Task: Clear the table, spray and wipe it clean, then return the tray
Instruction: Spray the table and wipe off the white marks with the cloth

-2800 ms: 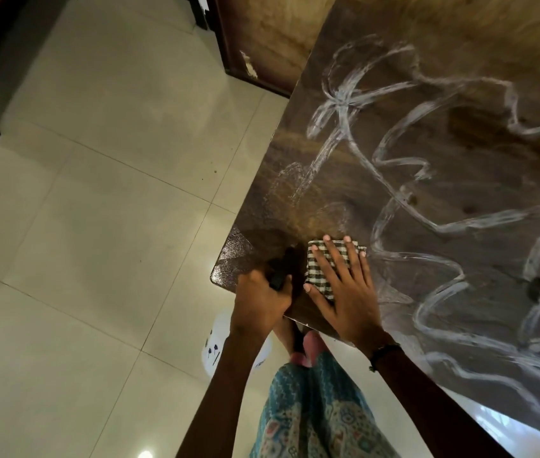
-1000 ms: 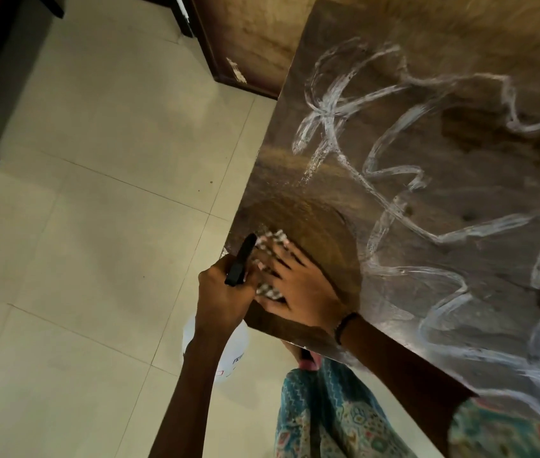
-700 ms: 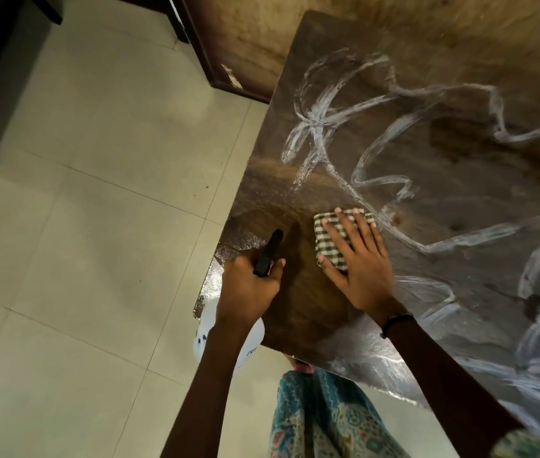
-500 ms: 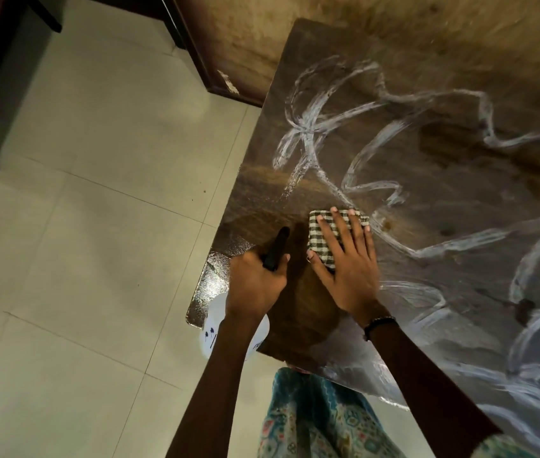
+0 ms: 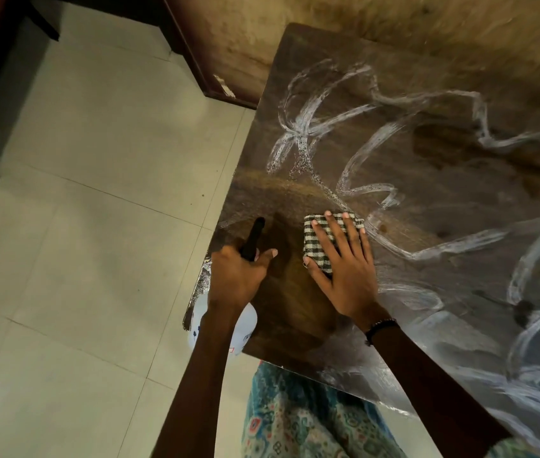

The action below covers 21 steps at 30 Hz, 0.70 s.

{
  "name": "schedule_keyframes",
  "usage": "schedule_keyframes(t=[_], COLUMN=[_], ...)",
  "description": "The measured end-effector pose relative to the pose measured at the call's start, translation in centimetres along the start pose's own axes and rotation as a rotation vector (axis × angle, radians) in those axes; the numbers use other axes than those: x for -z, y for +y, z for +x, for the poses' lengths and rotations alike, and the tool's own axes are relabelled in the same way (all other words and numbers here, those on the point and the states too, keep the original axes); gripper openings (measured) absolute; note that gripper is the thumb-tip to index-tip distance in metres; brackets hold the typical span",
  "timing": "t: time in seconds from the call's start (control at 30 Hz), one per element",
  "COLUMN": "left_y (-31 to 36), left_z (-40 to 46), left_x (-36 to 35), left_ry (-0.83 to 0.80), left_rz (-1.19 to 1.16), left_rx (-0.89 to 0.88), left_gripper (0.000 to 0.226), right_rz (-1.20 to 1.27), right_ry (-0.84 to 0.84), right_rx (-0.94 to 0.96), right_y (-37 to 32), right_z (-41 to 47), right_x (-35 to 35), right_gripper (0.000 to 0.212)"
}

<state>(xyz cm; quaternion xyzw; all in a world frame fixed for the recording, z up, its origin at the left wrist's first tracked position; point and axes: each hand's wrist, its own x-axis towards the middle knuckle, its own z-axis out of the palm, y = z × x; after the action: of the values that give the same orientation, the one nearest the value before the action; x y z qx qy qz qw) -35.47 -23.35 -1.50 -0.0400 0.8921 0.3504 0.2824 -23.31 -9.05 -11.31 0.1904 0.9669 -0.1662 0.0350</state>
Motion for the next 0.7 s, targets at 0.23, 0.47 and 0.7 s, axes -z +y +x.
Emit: schedule_keyframes(t=[0.23,0.47,0.7], left_y=[-0.3,-0.8,-0.8], left_z=[0.8,2.0,2.7], left_x=[0.9,2.6,4.6], left_ry=[-0.02,-0.082,-0.109], left_rz=[-0.036,-0.11,-0.054], left_rx=[0.024,0.0,-0.104], left_gripper=[0.028,0.027,0.03], right_rz=[-0.015,-0.04,-0.023], right_ry=[0.003,-0.01,-0.106], right_rx=[0.055,0.107,0.375], right_y=[0.2,-6.6,-9.6], right_z=[2.2,11.3,5.0], right_x=[0.5,-1.0,-3.1], right_gripper=[0.063,0.062,0.056])
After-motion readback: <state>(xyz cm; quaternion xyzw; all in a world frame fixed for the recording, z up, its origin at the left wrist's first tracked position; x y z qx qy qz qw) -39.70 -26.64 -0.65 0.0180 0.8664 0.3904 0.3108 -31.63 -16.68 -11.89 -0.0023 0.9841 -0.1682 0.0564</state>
